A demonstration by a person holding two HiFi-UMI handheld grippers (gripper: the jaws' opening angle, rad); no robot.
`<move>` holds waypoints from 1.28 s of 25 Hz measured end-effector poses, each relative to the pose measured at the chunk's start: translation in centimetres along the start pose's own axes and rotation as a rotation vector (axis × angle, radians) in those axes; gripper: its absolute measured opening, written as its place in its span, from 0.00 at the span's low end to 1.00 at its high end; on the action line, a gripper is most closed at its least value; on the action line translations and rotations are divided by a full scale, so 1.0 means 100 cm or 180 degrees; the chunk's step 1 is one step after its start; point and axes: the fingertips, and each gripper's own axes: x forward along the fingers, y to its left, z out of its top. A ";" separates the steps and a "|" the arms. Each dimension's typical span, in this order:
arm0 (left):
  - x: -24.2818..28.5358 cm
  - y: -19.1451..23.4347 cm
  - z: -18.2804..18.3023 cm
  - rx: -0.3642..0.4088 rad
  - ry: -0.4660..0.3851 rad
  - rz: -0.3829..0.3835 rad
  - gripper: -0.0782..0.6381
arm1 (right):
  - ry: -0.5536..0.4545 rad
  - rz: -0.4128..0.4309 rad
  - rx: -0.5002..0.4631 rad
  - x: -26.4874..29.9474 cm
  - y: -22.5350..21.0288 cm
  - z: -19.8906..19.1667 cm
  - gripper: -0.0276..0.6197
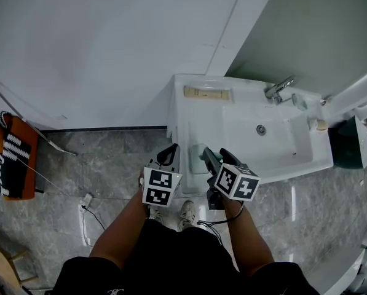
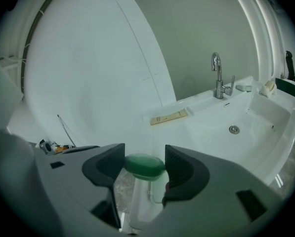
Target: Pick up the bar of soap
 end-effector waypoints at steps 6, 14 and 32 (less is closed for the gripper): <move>0.000 -0.004 0.001 0.0011 -0.0009 -0.0025 0.11 | -0.0076 0.0025 -0.0097 -0.008 0.006 0.010 0.45; -0.001 -0.009 0.003 0.0031 -0.0023 -0.0041 0.11 | -0.0189 0.0011 -0.0180 -0.020 0.007 0.018 0.45; -0.006 -0.017 0.004 0.0065 -0.0050 -0.0055 0.11 | -0.0315 0.0015 -0.0188 -0.031 0.007 0.021 0.45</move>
